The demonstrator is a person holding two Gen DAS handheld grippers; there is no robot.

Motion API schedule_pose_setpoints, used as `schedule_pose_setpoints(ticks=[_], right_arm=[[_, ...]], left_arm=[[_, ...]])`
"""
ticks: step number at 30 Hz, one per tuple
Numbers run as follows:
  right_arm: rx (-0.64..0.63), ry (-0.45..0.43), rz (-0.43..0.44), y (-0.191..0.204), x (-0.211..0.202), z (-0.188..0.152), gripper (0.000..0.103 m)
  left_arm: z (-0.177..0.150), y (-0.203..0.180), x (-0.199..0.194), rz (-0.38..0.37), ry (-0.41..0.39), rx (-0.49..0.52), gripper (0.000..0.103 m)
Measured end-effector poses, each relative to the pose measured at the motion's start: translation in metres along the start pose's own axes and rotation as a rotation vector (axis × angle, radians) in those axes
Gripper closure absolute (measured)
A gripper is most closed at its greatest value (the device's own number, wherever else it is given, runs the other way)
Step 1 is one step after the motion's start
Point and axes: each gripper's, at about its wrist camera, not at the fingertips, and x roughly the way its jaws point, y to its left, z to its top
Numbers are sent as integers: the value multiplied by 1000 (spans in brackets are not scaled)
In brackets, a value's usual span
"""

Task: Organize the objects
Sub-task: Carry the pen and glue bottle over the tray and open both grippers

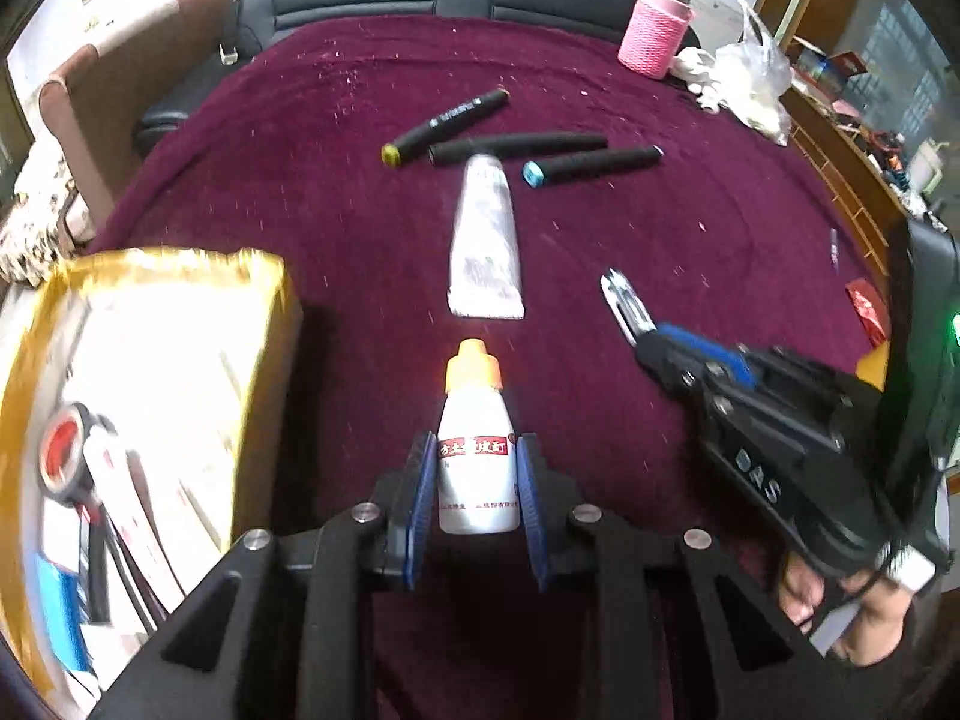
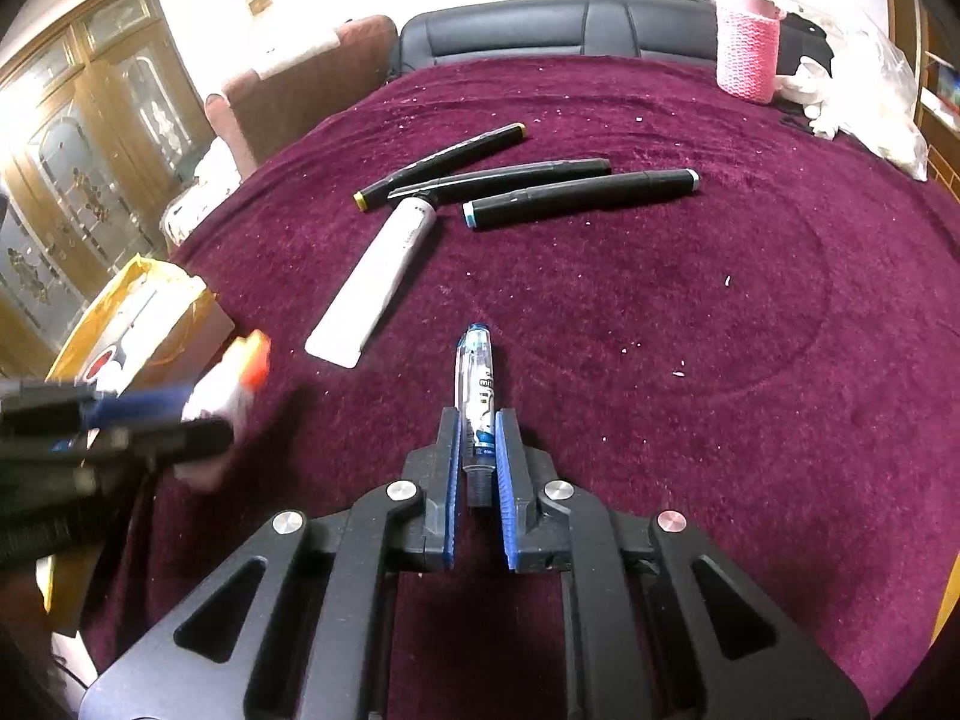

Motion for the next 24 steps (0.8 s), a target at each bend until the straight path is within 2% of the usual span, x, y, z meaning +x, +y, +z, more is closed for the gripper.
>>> schedule_pose_setpoints(ticks=[3,5,7,10,15,20,24], right_arm=[[-16,5,10,6,-2,-3,92],[-21,10,38,10,-2,-5,92],[-31,13,43,14,-2,-6,92],[-54,8,30,19,-2,-9,92],[-12,26,49,18,-8,-15,92],[30,34,105,22,-40,-37,92],[35,-15,111,30,-68,-44,92]], left_arm=[[-17,6,-1,-38,23,-48,77],[-27,8,-6,-57,1,-65,77],[-36,9,-8,-60,-31,-74,77],[-42,8,-11,-69,-26,-91,77],[-55,16,-20,-67,-29,-96,77],[-66,25,-29,-66,-36,-94,77],[-70,29,-39,-75,-54,-101,77]])
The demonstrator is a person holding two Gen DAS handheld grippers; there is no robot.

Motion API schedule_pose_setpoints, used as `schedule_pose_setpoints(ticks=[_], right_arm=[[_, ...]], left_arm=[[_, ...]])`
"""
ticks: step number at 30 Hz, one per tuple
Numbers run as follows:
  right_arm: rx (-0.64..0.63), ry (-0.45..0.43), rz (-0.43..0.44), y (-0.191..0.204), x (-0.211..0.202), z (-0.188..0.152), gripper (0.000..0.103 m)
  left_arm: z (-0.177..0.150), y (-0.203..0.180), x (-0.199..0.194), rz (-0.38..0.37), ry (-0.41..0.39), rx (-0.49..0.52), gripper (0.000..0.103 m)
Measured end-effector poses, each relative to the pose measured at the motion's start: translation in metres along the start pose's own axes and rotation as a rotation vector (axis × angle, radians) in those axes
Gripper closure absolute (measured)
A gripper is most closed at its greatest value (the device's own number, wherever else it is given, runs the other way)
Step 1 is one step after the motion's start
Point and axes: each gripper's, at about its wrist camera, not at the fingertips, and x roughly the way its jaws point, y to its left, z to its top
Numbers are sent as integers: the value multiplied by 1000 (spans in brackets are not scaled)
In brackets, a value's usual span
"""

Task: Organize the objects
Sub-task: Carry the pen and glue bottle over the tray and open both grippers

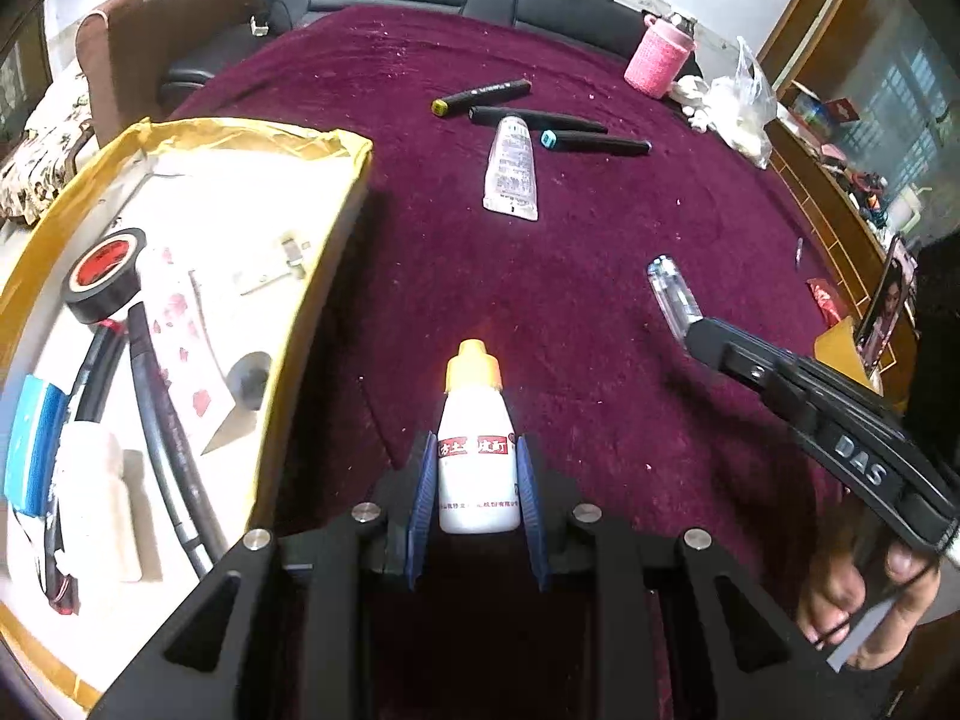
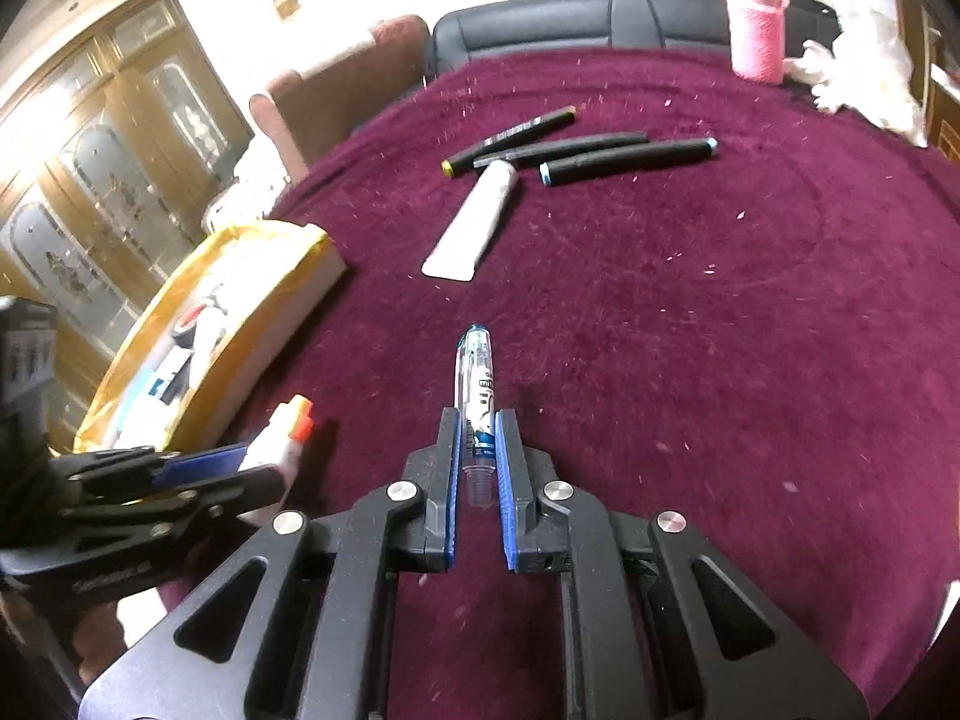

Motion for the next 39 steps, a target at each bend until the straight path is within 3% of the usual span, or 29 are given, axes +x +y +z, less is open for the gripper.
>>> schedule_pose_setpoints(ticks=[17,32,39], right_arm=[[-131,-70,84,81,-33,-3,92],[-183,5,196,132,11,-2,92],[-234,42,195,161,41,11,92]], left_arm=[[-1,16,-84,-37,-136,5,77],[6,117,-94,80,-160,-164,77],[24,158,-81,133,-144,-201,77]])
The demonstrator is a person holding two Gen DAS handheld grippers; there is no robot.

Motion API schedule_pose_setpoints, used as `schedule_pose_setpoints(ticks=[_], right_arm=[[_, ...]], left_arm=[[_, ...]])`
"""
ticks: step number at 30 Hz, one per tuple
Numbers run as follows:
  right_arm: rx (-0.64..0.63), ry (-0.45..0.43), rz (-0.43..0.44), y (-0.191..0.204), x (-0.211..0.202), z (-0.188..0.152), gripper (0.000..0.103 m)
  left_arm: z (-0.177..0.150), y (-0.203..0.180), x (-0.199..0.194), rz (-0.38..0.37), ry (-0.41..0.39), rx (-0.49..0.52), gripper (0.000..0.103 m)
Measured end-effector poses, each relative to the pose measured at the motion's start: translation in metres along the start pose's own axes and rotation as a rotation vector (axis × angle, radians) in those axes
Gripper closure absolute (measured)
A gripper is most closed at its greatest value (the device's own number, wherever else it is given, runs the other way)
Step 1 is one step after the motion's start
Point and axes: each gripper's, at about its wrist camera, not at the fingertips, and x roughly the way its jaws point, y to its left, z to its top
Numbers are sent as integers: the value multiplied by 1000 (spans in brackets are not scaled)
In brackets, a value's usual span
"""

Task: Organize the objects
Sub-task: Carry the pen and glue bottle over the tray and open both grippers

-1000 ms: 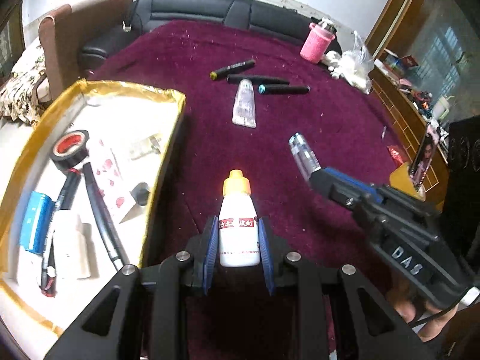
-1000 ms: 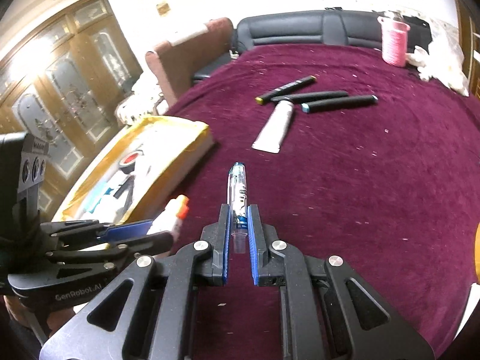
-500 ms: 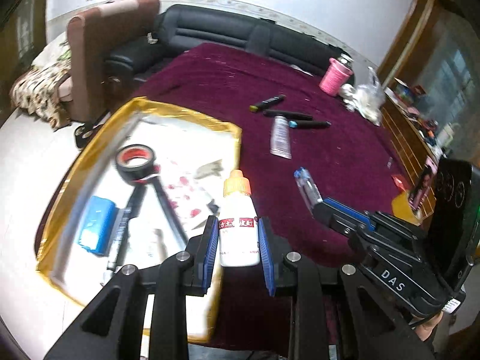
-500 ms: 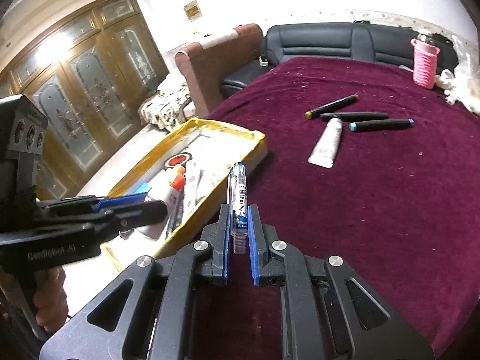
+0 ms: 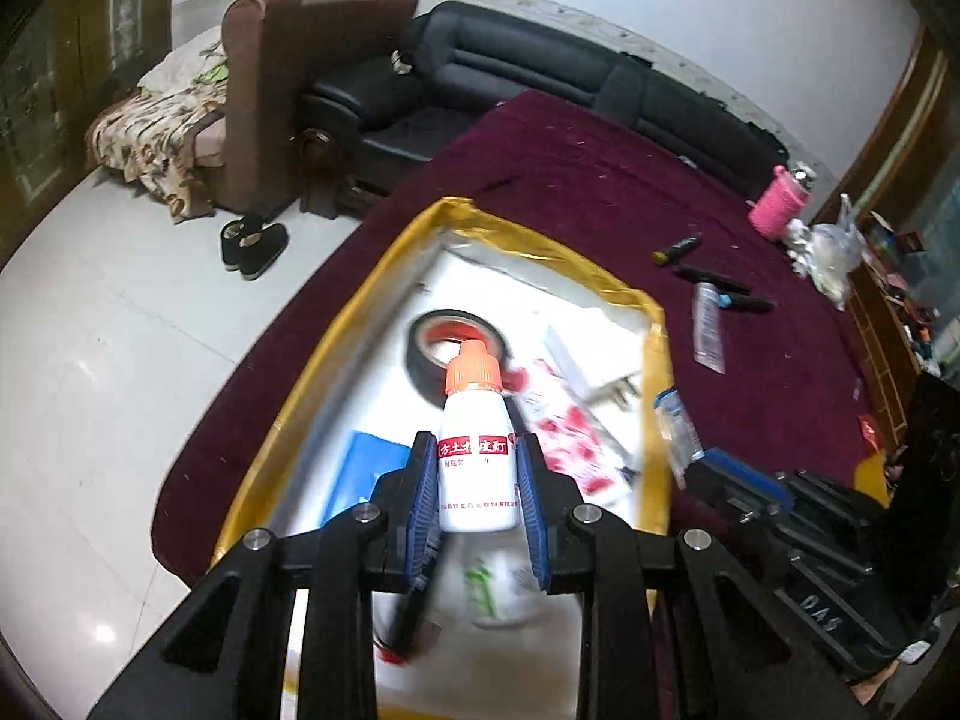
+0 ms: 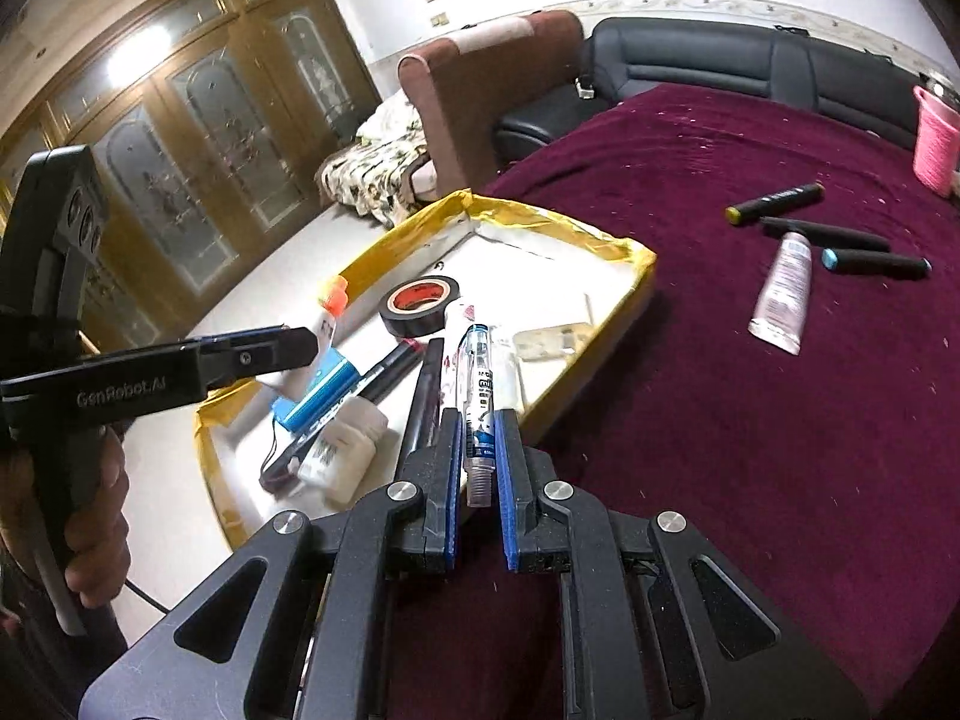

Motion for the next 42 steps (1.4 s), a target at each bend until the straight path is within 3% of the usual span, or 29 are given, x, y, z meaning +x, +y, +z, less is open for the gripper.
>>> schedule_pose_setpoints(ticks=[12,24,34,36,38,40,42], right_arm=[[7,23,-9,-11,46,41,92],[-62,47,-52,-5,69,35,92],[32,60,43,-17,71,36,91],[47,63,59,-19,68,35,91],[49,54,79,-18,61,35,88],[53,38,86,-19,50,36,68],[44,10,75,-18,34,36,64]], left_arm=[[4,8,36,54,118,55,77],[3,7,37,66,108,69,77],[-2,5,37,85,99,71,76],[-4,3,34,93,91,73,72],[-4,-2,28,116,64,78,53],[-5,-12,15,157,3,105,41],[-4,-24,3,177,-41,130,40]])
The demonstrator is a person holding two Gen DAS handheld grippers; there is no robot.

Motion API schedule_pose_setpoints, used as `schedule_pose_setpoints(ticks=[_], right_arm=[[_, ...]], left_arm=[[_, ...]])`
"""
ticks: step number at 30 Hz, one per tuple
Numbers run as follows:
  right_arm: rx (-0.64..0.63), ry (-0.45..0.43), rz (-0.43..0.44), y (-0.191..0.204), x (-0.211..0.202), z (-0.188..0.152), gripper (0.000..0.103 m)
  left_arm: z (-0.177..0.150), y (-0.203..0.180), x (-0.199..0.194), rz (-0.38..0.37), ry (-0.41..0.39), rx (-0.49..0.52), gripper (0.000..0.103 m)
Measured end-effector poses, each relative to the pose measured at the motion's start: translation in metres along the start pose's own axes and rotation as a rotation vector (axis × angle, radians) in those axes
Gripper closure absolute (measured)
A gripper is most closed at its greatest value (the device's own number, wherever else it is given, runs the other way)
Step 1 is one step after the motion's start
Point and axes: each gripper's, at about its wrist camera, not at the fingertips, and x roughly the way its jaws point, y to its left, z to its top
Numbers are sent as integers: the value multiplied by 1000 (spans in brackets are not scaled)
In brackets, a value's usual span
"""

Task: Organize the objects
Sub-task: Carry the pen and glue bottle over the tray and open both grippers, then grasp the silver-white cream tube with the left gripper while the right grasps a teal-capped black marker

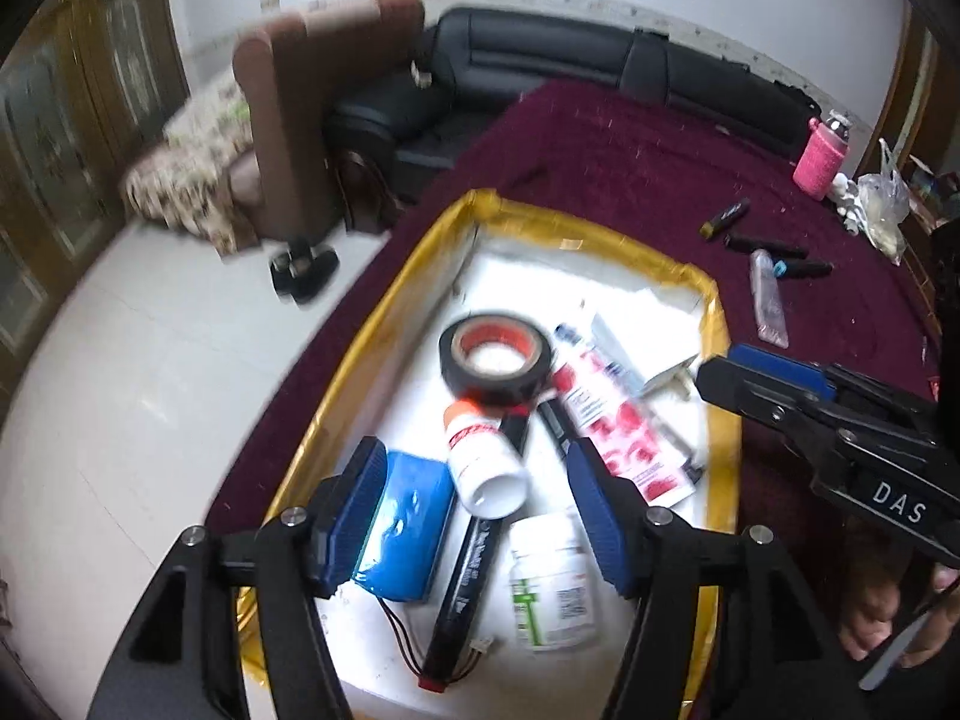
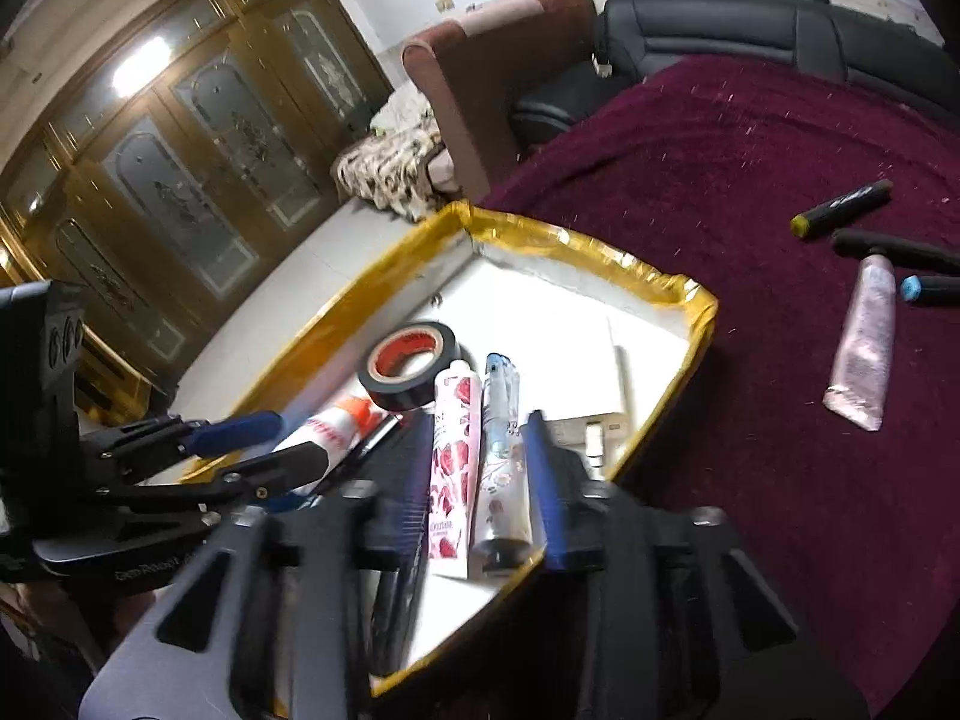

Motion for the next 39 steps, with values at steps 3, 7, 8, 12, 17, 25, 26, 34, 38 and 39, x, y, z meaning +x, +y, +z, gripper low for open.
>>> schedule_pose_setpoints(ticks=[3,7,8,12,17,25,26,34,38,39], right_arm=[[-3,-26,0,-5,-23,0,64],[4,-67,-32,-26,-56,0,64],[16,-79,-52,-36,-65,1,64],[70,-89,-120,-77,-88,2,64],[152,-127,-241,-137,-100,-3,65],[404,-174,-267,-212,-116,-17,65],[427,-182,-267,-216,-118,-19,65],[488,-182,-232,-224,-114,-23,65],[494,-187,-240,-224,-116,-27,65],[501,-185,-231,-226,-115,-28,65]], left_arm=[[5,-16,-14,-33,-19,12,40],[12,-47,-25,-89,-44,37,40],[13,-54,-25,-103,-37,42,40],[19,-90,-17,-168,7,58,40],[26,-138,1,-209,50,106,40],[55,-200,44,-243,78,165,40],[59,-208,51,-241,79,179,40],[92,-224,102,-202,119,174,40],[100,-228,117,-201,130,179,40],[101,-229,122,-181,134,183,41]])
